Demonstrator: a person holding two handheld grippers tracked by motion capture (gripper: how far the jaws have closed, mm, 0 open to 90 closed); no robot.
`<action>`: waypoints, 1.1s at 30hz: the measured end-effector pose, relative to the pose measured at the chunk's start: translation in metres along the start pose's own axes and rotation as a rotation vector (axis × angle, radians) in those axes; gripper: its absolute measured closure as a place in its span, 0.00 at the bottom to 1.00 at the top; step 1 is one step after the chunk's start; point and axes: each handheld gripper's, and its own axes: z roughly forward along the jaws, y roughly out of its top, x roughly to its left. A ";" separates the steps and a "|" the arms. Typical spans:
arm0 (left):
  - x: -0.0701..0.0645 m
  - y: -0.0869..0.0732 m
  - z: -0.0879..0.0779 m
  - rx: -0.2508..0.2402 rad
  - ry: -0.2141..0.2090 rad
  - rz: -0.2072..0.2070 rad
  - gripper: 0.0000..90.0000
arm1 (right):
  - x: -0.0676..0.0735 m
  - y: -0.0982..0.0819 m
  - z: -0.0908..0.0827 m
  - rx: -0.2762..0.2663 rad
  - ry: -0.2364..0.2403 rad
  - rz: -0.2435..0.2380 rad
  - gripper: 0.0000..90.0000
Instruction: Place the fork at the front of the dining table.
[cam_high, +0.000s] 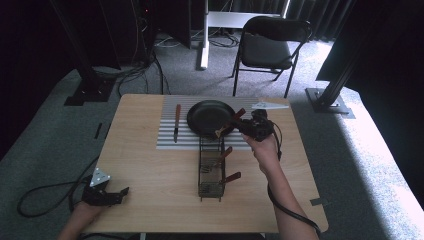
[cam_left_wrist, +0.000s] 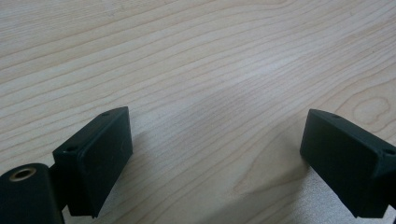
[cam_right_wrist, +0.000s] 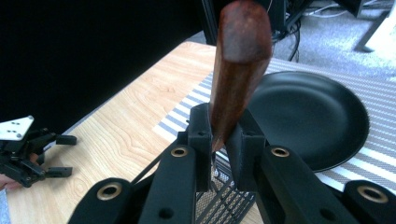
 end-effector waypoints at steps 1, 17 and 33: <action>0.000 0.000 0.000 0.000 0.000 0.001 0.10 | 0.000 0.001 -0.004 -0.008 0.004 0.000 0.90; 0.000 0.000 0.000 -0.001 0.000 -0.001 0.10 | -0.016 0.022 -0.051 -0.065 -0.059 0.005 0.90; 0.000 0.000 0.000 0.000 -0.001 -0.002 0.10 | -0.073 -0.021 -0.033 0.052 -0.249 0.103 0.90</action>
